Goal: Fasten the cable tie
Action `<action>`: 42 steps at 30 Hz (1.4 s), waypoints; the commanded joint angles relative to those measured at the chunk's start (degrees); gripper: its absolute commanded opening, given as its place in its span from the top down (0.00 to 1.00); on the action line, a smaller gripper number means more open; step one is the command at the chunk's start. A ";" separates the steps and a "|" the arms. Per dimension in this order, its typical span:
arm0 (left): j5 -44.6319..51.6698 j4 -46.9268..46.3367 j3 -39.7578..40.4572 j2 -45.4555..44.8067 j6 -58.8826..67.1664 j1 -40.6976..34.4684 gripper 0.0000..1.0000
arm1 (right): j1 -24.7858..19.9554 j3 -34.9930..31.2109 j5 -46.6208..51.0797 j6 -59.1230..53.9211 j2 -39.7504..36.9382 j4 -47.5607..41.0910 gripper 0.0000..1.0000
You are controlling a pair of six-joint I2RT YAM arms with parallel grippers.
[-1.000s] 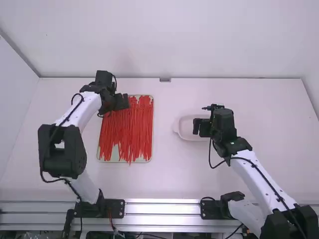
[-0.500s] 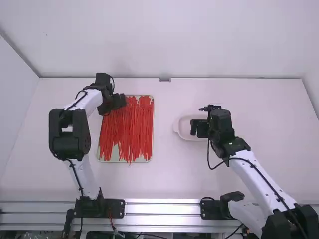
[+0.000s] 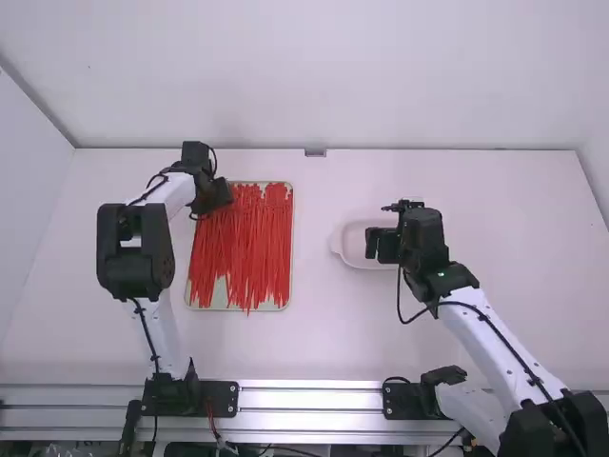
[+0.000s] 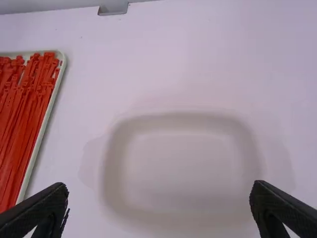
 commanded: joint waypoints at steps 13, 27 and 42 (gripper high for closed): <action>-0.26 0.94 1.20 3.80 -0.98 0.15 0.59 | 0.09 2.23 0.31 -0.11 0.33 0.11 0.02; -0.42 0.74 1.20 3.80 -1.01 0.17 0.77 | -1.03 2.23 0.09 -0.22 0.33 -0.07 0.02; -0.42 0.74 1.20 3.80 -1.01 0.17 0.92 | -0.98 2.21 0.07 -0.24 0.33 -0.07 0.02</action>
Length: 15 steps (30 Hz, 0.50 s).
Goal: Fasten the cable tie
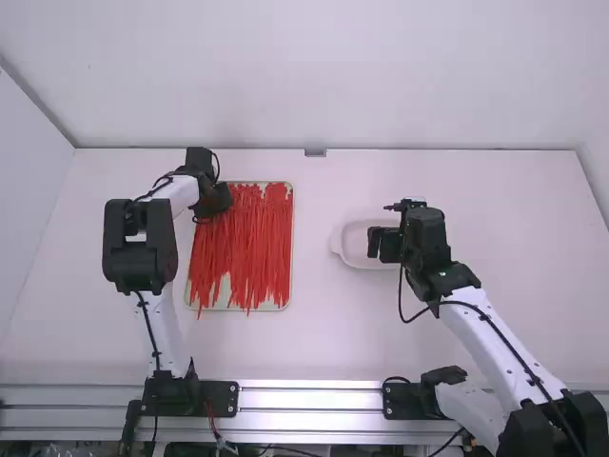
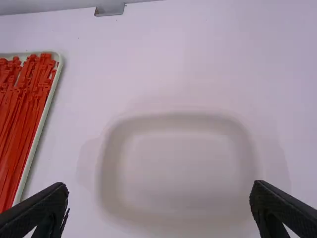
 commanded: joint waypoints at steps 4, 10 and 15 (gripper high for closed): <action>-0.42 -0.20 1.16 0.59 -0.24 0.17 0.98 | -0.04 2.16 0.07 -0.04 0.35 0.00 0.02; -0.42 1.03 1.16 0.59 -1.46 0.17 0.99 | -0.04 2.16 0.04 -0.02 0.35 -0.02 0.02; -0.37 1.01 3.13 0.52 -2.80 0.17 0.99 | -0.04 2.16 0.07 -0.02 0.35 -0.04 0.02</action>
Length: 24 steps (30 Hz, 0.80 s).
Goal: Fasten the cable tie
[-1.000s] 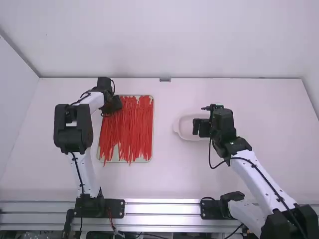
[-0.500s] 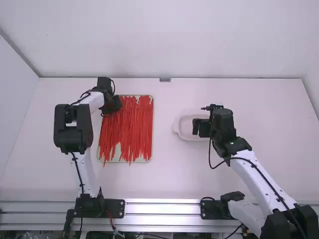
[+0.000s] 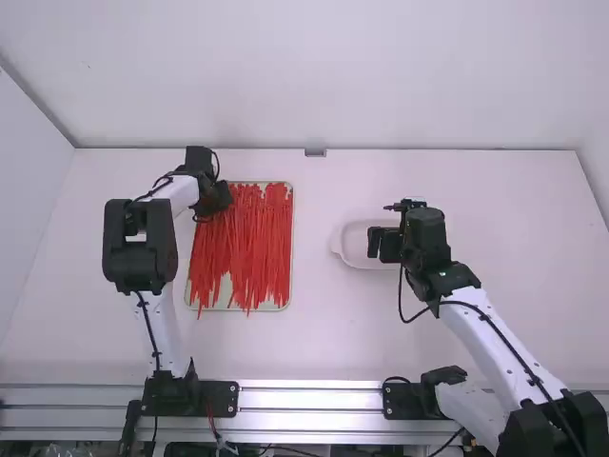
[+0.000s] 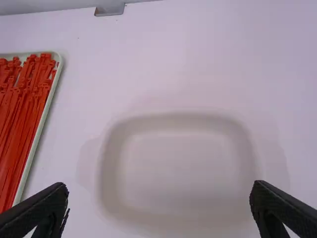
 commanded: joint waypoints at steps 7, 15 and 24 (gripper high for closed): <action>-0.98 -5.90 10.40 0.02 -1.57 0.17 0.98 | -0.07 2.16 0.07 0.13 0.35 -0.07 0.02; -8.00 -17.35 18.23 -7.30 -2.54 0.17 0.99 | -0.04 2.16 0.09 0.15 0.35 -0.26 0.02; -8.09 -21.46 18.34 -24.44 -2.56 0.17 0.99 | -0.11 2.16 0.07 0.13 0.33 -0.02 0.02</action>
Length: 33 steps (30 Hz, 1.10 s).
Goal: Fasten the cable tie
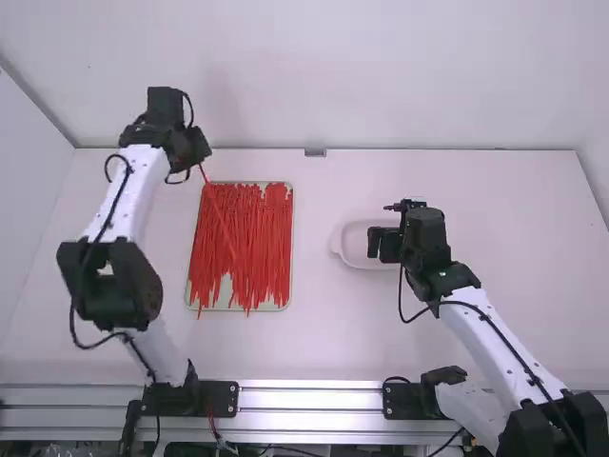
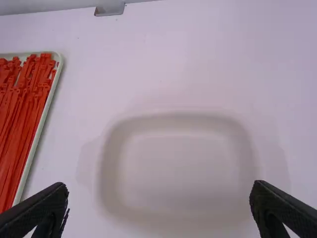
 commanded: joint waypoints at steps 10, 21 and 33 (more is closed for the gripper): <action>-0.37 -3.61 -4.61 -26.16 0.48 -1.86 0.99 | -0.11 2.16 -0.02 0.13 0.33 1.22 0.02; 0.37 6.93 -28.44 -49.05 -0.17 -2.60 0.99 | -0.07 2.19 -6.71 -0.13 0.28 1.92 0.02; 18.45 19.65 -56.76 -67.78 -1.73 -2.40 0.99 | -0.09 2.19 -39.23 -4.63 0.24 5.29 0.02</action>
